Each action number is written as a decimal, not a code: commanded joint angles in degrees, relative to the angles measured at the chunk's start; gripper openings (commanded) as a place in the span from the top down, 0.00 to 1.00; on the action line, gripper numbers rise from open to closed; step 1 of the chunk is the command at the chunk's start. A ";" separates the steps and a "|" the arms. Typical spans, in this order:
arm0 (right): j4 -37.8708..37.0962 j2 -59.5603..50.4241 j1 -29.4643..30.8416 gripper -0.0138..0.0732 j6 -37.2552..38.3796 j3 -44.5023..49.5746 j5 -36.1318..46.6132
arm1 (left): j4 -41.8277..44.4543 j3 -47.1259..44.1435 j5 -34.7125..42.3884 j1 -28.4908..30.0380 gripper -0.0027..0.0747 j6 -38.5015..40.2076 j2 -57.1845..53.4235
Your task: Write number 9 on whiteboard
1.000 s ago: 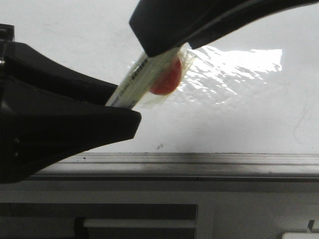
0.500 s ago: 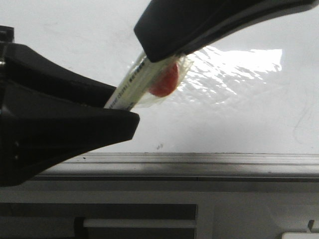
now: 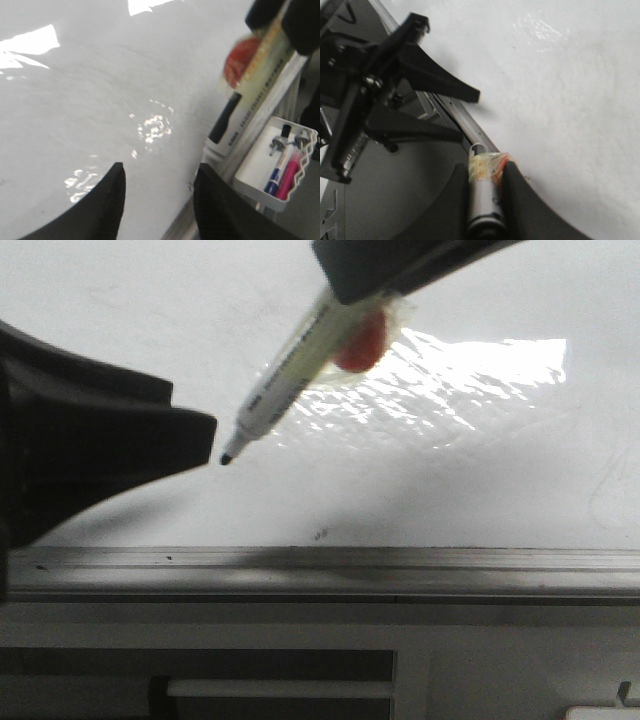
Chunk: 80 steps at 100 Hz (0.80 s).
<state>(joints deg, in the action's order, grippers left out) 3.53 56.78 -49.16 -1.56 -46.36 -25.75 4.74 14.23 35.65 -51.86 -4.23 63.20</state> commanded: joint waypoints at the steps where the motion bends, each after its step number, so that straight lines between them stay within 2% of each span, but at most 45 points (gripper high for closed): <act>1: 0.45 -2.06 2.67 0.92 0.20 -2.75 2.92 | -3.07 0.55 4.79 0.07 0.58 -3.26 -3.06; 18: 0.45 -2.88 9.40 0.92 0.20 -5.51 3.03 | -11.19 -2.59 5.13 0.07 0.58 -5.80 -6.72; 44: 0.45 -0.04 16.62 0.92 0.20 -10.87 -1.31 | -11.20 -3.76 7.21 0.07 0.58 -5.69 -8.28; 68: 1.76 9.76 16.85 0.92 0.08 -16.19 -3.32 | -9.97 -3.76 11.53 0.07 0.58 -5.45 -8.28; 80: 1.75 12.95 15.27 0.92 0.08 -18.50 -13.22 | -9.97 -3.76 11.53 0.07 0.58 -5.45 -8.28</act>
<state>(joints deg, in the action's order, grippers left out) 7.11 68.55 -33.73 -1.12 -62.36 -35.60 -5.47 9.10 42.02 -51.86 -9.95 55.58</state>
